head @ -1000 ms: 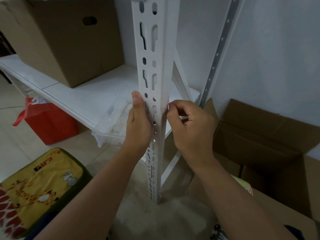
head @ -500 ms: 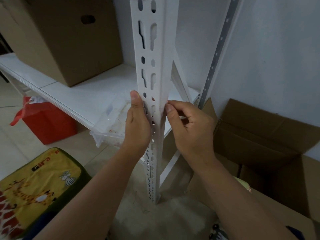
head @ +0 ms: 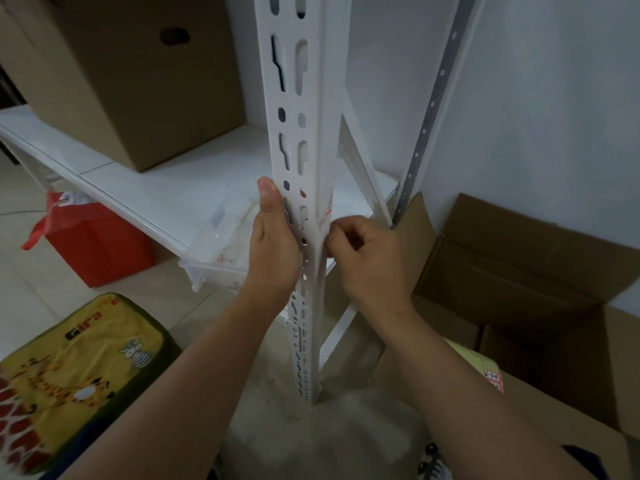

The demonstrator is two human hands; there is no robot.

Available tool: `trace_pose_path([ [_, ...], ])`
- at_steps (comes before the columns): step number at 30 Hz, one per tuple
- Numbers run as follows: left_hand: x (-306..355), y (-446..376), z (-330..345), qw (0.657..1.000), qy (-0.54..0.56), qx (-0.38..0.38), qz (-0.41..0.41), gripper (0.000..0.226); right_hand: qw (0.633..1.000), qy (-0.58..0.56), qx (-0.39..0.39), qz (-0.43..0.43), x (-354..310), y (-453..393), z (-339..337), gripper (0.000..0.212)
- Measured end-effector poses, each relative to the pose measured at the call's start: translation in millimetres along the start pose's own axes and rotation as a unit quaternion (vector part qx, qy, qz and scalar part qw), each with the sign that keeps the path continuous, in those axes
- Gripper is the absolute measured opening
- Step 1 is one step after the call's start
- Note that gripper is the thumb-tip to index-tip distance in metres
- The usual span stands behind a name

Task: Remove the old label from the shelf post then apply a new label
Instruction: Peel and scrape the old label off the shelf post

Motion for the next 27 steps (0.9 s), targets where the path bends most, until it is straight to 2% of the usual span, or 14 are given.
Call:
trace_pose_path([
  [2,-0.3,-0.3,0.8,1.0,0.003,0.002,0.0,0.048,0.997,-0.043,-0.033,0.052,8.0,0.4,0.4,0.017],
  [5,0.5,-0.4,1.3,1.0,-0.006,-0.004,-0.001,0.045,0.981,-0.153,-0.006,0.118,4.7,-2.4,-13.1,0.014],
  [7,1.1,-0.1,-0.1,1.0,-0.009,-0.007,-0.004,0.045,0.981,-0.16,0.007,0.109,-0.4,-4.3,-20.5,0.013],
  [12,0.6,-1.0,-1.5,1.0,-0.014,-0.011,0.006,0.045,0.983,-0.165,-0.031,0.079,-14.6,-2.2,-19.0,0.015],
  [15,0.5,-0.5,-2.2,1.0,-0.016,-0.01,0.014,0.049,0.966,-0.224,-0.057,0.118,-21.1,-0.7,-14.7,0.019],
  [20,0.6,0.0,-3.5,0.999,-0.017,-0.017,0.037,0.063,0.916,-0.344,-0.098,0.18,-24.1,-1.8,-6.6,0.026],
  [27,-0.3,0.2,-0.6,0.999,0.012,-0.022,0.04,0.067,0.907,-0.367,-0.094,0.185,-24.0,-2.7,-5.5,0.023],
])
Point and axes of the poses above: each hand's wrist, its own y-axis away from the middle knuckle, its own z-axis out of the palm, x = y × z, the point moved 4 cm from there along -y, towards the middle knuckle
